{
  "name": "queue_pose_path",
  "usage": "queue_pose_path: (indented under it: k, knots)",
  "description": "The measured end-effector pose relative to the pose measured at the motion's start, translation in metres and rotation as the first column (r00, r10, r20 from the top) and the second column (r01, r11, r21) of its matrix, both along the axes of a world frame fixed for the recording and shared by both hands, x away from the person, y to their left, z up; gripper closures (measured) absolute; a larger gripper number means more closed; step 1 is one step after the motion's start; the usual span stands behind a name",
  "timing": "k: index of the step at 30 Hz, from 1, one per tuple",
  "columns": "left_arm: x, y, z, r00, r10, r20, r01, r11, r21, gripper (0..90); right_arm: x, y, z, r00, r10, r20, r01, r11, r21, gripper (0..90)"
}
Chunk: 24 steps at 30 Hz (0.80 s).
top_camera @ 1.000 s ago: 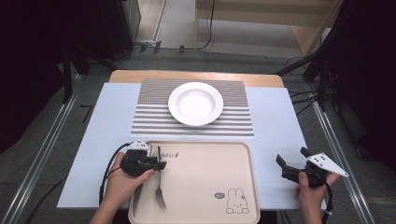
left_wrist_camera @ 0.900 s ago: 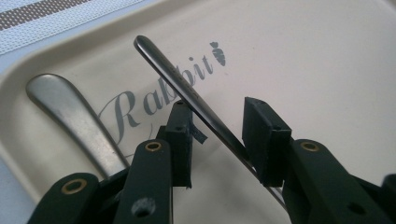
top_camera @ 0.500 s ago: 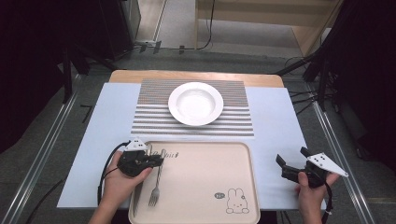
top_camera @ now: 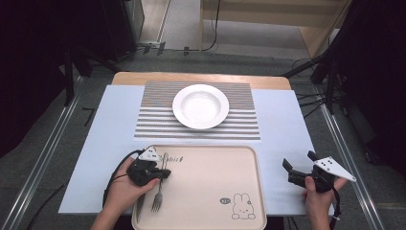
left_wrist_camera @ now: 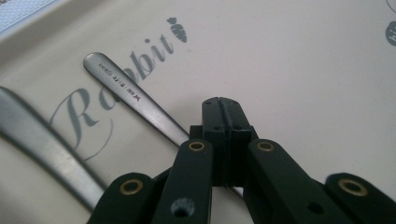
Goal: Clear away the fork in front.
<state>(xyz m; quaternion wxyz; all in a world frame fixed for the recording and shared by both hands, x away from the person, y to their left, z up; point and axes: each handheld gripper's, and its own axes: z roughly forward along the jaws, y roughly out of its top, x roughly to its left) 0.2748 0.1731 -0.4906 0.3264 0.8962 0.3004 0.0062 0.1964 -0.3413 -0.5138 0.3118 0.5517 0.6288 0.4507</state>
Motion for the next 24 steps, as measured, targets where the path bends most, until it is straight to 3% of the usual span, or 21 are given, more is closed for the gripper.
queue_pose_path:
  k: [9,14,18,24]
  knots:
    - [0.001,0.006,0.002,0.9999,0.013,0.004,-0.013,0.9998,-0.013,90.0,0.000,0.000,0.000,1.0000,0.001,-0.001,-0.001,1.000,-0.004,0.0]
    - [0.002,0.012,0.008,0.9994,0.033,-0.009,-0.034,0.9943,-0.101,85.0,0.000,0.000,0.000,1.0000,0.000,-0.001,0.000,1.000,-0.004,0.0]
    - [-0.001,0.013,0.015,0.9965,0.071,0.043,-0.065,0.9877,-0.142,68.2,0.001,0.000,0.000,1.0000,0.002,0.000,-0.002,1.000,-0.007,0.0]
    - [-0.001,0.016,0.022,0.9919,0.107,0.067,-0.089,0.9693,-0.229,32.6,0.000,0.001,0.000,0.9999,0.014,0.009,-0.014,1.000,-0.010,0.0]
